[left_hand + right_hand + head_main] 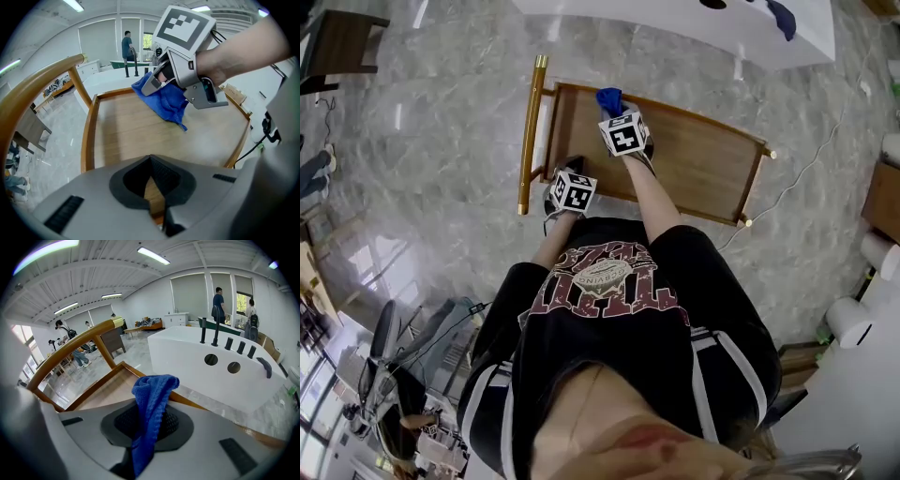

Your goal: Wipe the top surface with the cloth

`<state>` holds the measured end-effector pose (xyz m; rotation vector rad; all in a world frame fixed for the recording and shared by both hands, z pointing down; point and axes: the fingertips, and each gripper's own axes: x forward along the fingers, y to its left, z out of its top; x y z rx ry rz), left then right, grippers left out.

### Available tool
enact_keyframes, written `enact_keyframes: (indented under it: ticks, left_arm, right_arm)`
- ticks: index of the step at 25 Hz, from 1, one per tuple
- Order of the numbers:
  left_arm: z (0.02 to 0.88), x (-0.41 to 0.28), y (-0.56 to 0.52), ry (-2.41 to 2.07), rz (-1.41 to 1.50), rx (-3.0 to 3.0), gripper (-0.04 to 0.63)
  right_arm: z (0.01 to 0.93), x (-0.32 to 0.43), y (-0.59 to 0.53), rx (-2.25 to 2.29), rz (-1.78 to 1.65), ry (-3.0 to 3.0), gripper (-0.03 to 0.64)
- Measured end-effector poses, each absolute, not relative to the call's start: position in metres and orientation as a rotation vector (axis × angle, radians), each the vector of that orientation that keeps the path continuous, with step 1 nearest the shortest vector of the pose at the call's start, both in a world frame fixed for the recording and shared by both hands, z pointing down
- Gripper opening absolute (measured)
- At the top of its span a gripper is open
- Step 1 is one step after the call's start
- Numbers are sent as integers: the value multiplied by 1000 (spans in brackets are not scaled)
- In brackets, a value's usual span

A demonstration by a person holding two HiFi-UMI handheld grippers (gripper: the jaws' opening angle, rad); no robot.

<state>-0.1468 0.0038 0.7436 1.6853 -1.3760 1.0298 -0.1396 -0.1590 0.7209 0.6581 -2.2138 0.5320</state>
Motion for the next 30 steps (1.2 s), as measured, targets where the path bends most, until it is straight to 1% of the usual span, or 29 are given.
enact_keyframes:
  ticks: [30]
  left_arm:
    - [746,-146,5,-1382,1076,1652,46]
  right_arm:
    - [726,-41,-173,798,563,-2144,57]
